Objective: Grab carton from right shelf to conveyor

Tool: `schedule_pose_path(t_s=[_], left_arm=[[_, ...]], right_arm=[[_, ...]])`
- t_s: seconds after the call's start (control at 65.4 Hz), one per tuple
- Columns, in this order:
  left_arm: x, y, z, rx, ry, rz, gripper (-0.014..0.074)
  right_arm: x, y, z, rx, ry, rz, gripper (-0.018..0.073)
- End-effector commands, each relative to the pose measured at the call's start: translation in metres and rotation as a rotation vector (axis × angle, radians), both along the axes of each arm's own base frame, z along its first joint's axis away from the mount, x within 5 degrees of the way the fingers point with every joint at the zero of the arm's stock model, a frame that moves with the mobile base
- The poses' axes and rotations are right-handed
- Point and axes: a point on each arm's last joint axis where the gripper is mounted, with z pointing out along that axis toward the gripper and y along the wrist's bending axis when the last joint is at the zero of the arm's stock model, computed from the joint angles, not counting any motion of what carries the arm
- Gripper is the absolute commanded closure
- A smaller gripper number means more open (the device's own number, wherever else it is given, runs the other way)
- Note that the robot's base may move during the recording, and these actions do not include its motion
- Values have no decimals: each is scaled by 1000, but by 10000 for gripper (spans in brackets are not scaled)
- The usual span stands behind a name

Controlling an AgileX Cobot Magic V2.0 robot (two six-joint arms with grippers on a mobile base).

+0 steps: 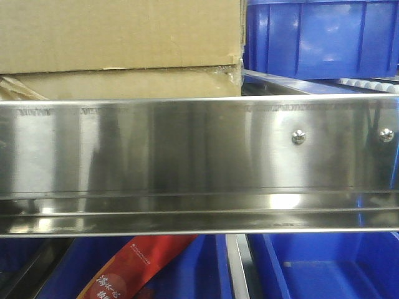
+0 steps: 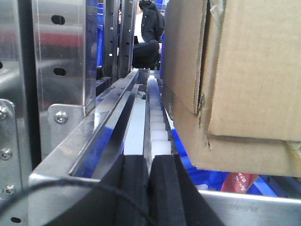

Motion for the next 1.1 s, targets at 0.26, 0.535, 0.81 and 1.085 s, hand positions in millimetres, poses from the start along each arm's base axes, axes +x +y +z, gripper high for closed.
schedule_pose_path(t_s=[0.26, 0.535, 0.81, 1.085], left_arm=[[-1, 0, 3, 0, -21, 2, 592], [-1, 0, 4, 1, -40, 1, 592], [-1, -1, 14, 9, -146, -5, 592], [-4, -1, 25, 17, -271, -12, 592]], right_arm=[[0, 0, 2, -7, -28, -7, 616], [-1, -1, 4, -5, -47, -9, 616], [-1, -1, 9, 0, -97, -14, 616], [-2, -1, 16, 101, -101, -7, 616]])
